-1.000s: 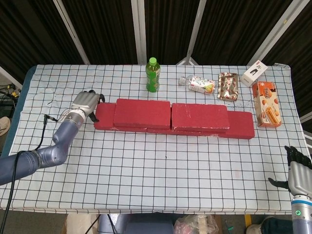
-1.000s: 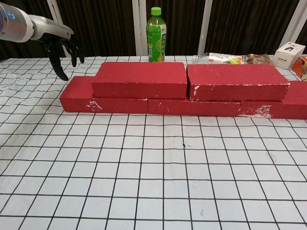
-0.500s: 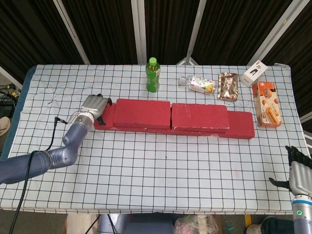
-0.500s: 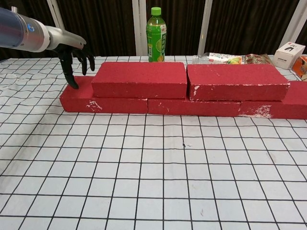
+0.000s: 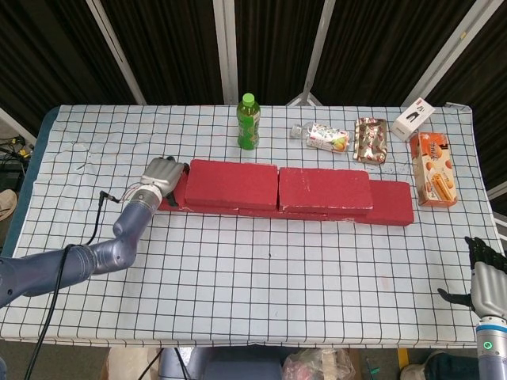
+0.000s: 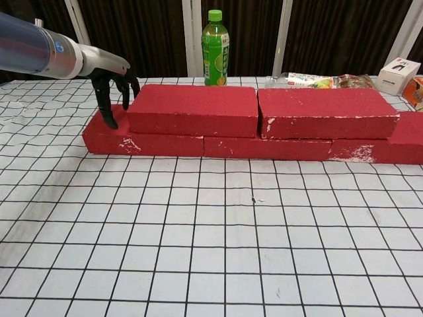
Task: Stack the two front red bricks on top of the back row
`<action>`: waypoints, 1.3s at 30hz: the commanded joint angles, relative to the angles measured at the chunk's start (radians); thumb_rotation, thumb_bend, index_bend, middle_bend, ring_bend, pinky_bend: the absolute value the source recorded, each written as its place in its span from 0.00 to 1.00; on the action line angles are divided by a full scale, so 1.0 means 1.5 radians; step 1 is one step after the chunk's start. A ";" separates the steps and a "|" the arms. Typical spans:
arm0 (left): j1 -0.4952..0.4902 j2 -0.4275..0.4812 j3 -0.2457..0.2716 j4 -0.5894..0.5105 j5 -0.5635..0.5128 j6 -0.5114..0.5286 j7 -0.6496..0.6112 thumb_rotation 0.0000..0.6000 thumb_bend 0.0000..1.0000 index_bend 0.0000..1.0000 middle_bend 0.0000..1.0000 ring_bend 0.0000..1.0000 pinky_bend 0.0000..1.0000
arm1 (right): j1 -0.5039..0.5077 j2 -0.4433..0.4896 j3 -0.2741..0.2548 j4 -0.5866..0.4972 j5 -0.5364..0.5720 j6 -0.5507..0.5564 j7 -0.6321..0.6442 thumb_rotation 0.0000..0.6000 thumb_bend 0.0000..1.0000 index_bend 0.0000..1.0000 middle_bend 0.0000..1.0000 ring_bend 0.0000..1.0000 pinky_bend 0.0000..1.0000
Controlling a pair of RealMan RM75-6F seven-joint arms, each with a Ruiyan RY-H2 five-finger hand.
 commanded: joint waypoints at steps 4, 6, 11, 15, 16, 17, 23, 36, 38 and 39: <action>-0.002 -0.002 0.001 0.003 -0.005 -0.004 0.001 1.00 0.00 0.27 0.31 0.14 0.21 | 0.001 0.000 0.000 0.000 0.002 -0.001 -0.001 1.00 0.15 0.00 0.00 0.00 0.00; -0.002 -0.002 0.000 0.003 -0.005 -0.003 0.000 1.00 0.00 0.27 0.31 0.14 0.21 | 0.001 0.000 0.000 0.000 0.003 -0.001 -0.002 1.00 0.15 0.00 0.00 0.00 0.00; -0.002 0.001 -0.001 0.001 -0.003 -0.003 -0.003 1.00 0.00 0.27 0.31 0.14 0.20 | 0.002 -0.001 -0.001 -0.001 0.003 -0.001 -0.004 1.00 0.15 0.00 0.00 0.00 0.00; -0.001 0.008 -0.002 -0.004 -0.002 -0.003 -0.005 1.00 0.00 0.28 0.31 0.14 0.20 | 0.003 -0.002 -0.001 -0.001 0.004 -0.001 -0.007 1.00 0.15 0.00 0.00 0.00 0.00; 0.000 0.011 -0.001 -0.006 -0.002 -0.003 -0.006 1.00 0.00 0.28 0.31 0.14 0.20 | 0.003 -0.002 -0.002 -0.002 0.004 -0.001 -0.008 1.00 0.15 0.00 0.00 0.00 0.00; 0.000 0.014 -0.001 -0.009 -0.002 -0.004 -0.006 1.00 0.00 0.29 0.31 0.14 0.20 | 0.003 -0.003 -0.002 -0.002 0.004 -0.001 -0.008 1.00 0.15 0.00 0.00 0.00 0.00; 0.000 0.056 0.009 -0.045 -0.017 -0.005 -0.004 1.00 0.00 0.30 0.35 0.19 0.21 | 0.004 -0.004 -0.002 -0.002 0.004 -0.001 -0.010 1.00 0.15 0.00 0.00 0.00 0.00; 0.317 0.283 -0.048 -0.339 0.425 0.217 -0.344 1.00 0.00 0.22 0.18 0.10 0.22 | 0.007 -0.018 -0.013 0.009 -0.055 0.007 -0.009 1.00 0.15 0.00 0.00 0.00 0.00; 0.384 0.286 -0.018 -0.340 0.523 0.282 -0.379 1.00 0.00 0.21 0.15 0.06 0.21 | 0.006 -0.024 -0.017 0.012 -0.072 0.012 -0.008 1.00 0.15 0.00 0.00 0.00 0.00; 0.416 0.286 -0.001 -0.340 0.562 0.316 -0.389 1.00 0.00 0.21 0.14 0.06 0.21 | 0.005 -0.026 -0.018 0.014 -0.078 0.014 -0.008 1.00 0.15 0.00 0.00 0.00 0.00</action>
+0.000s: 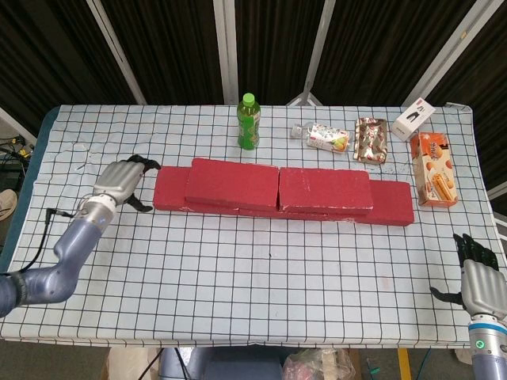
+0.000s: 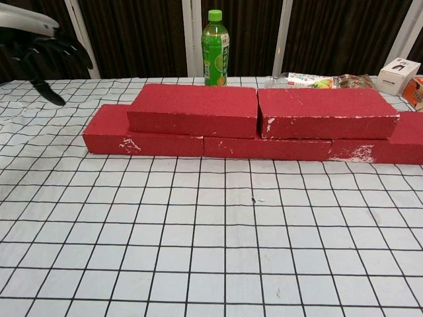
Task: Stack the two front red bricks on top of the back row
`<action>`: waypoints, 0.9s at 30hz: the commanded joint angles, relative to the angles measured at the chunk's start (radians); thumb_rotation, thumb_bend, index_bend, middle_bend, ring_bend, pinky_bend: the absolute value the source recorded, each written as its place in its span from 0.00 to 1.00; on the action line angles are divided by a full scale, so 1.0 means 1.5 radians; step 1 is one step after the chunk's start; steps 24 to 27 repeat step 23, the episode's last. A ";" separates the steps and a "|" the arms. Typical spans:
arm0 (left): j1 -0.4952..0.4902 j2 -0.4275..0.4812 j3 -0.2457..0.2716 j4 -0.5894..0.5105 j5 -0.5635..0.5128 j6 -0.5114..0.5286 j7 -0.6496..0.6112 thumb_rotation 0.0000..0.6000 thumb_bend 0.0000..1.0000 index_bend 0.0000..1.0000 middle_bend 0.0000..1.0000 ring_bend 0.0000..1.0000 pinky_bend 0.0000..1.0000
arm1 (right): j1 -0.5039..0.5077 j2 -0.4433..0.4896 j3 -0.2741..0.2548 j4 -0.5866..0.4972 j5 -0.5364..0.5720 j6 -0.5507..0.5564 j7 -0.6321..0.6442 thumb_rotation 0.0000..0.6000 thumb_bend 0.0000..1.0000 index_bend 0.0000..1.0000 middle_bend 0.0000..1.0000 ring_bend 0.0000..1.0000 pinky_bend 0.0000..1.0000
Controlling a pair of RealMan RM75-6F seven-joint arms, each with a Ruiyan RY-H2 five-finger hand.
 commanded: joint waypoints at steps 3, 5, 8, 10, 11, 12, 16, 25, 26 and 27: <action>0.282 0.048 0.070 -0.064 0.352 0.278 -0.163 1.00 0.00 0.21 0.12 0.04 0.20 | -0.003 -0.011 -0.006 0.007 -0.031 0.015 0.002 1.00 0.15 0.00 0.00 0.00 0.00; 0.333 0.024 0.088 -0.042 0.403 0.347 -0.162 1.00 0.00 0.21 0.12 0.04 0.20 | -0.007 -0.012 -0.006 0.005 -0.039 0.024 0.001 1.00 0.15 0.00 0.00 0.00 0.00; 0.392 -0.010 0.107 -0.001 0.452 0.414 -0.165 1.00 0.00 0.21 0.12 0.04 0.19 | -0.012 -0.010 -0.009 -0.001 -0.053 0.035 0.003 1.00 0.15 0.00 0.00 0.00 0.00; 0.418 -0.025 0.114 0.021 0.465 0.437 -0.163 1.00 0.00 0.21 0.12 0.04 0.19 | -0.015 -0.008 -0.011 -0.005 -0.061 0.037 0.005 1.00 0.15 0.00 0.00 0.00 0.00; 0.431 -0.032 0.117 0.031 0.470 0.445 -0.160 1.00 0.00 0.21 0.12 0.04 0.19 | -0.016 -0.006 -0.013 -0.007 -0.067 0.038 0.005 1.00 0.15 0.00 0.00 0.00 0.00; 0.442 -0.039 0.120 0.040 0.474 0.453 -0.156 1.00 0.00 0.21 0.12 0.04 0.19 | -0.017 -0.005 -0.015 -0.008 -0.071 0.038 0.006 1.00 0.15 0.00 0.00 0.00 0.00; 0.479 -0.064 0.123 0.075 0.496 0.475 -0.157 1.00 0.00 0.21 0.12 0.04 0.19 | -0.020 0.000 -0.020 -0.015 -0.090 0.038 0.010 1.00 0.15 0.00 0.00 0.00 0.00; 0.513 -0.068 0.115 0.088 0.542 0.508 -0.169 1.00 0.00 0.21 0.13 0.04 0.19 | -0.025 0.004 -0.023 -0.024 -0.104 0.045 0.008 1.00 0.15 0.00 0.00 0.00 0.00; 0.513 -0.068 0.115 0.088 0.542 0.508 -0.169 1.00 0.00 0.21 0.13 0.04 0.19 | -0.025 0.004 -0.023 -0.024 -0.104 0.045 0.008 1.00 0.15 0.00 0.00 0.00 0.00; 0.513 -0.068 0.115 0.088 0.542 0.508 -0.169 1.00 0.00 0.21 0.13 0.04 0.19 | -0.025 0.004 -0.023 -0.024 -0.104 0.045 0.008 1.00 0.15 0.00 0.00 0.00 0.00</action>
